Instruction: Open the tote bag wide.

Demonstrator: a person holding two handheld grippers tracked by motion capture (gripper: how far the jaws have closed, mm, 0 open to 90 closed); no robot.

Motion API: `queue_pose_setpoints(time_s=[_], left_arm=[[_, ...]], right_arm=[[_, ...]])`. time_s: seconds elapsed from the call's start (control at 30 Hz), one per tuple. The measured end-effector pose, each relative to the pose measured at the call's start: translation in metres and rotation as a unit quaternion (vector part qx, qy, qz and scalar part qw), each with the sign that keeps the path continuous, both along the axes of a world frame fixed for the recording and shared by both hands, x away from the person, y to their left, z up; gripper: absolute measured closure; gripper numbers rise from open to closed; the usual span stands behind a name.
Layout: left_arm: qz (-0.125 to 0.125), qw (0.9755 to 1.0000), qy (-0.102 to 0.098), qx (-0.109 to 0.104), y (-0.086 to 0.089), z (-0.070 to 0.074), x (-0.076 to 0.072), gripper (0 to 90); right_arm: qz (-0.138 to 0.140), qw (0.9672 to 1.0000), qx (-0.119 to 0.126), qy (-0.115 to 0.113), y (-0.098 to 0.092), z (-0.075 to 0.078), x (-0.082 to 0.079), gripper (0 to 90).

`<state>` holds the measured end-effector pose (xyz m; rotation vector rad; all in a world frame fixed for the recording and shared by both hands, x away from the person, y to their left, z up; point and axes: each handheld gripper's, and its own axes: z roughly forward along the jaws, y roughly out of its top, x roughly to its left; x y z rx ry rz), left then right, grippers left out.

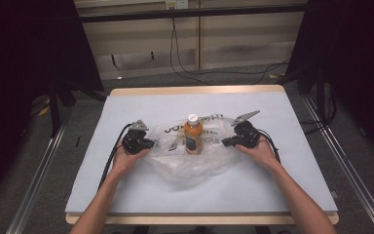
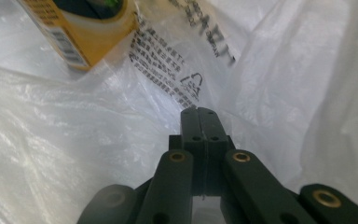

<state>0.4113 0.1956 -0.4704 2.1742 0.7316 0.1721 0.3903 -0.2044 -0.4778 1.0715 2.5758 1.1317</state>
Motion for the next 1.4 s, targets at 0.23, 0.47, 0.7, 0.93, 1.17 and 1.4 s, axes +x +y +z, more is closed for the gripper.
queue_pose_setpoints(time_s=[0.23,0.47,0.7,0.93,1.17,1.4], left_arm=[[-0.011,0.9994,-0.018,-0.026,0.004,0.015,-0.013,90.0],[-0.017,0.9977,-0.034,-0.056,0.011,0.029,-0.026,90.0],[-0.017,0.9946,-0.056,-0.086,0.023,0.041,-0.039,90.0],[0.003,0.9914,-0.078,-0.106,0.04,0.047,-0.049,90.0],[0.013,0.9871,-0.107,-0.119,0.057,0.057,-0.074,90.0],[0.035,0.9814,-0.137,-0.13,0.061,0.06,-0.098,57.4]], right_arm=[[-0.007,0.9991,0.034,-0.026,-0.004,0.017,-0.008,90.0],[-0.016,0.996,0.073,-0.049,-0.008,0.03,-0.017,90.0],[-0.034,0.9917,0.106,-0.065,-0.019,0.037,-0.025,90.0],[-0.042,0.9878,0.123,-0.087,-0.027,0.047,-0.039,90.0],[-0.06,0.9796,0.147,-0.123,-0.039,0.06,-0.066,90.0],[-0.068,0.9733,0.158,-0.153,-0.046,0.065,-0.097,54.3]])
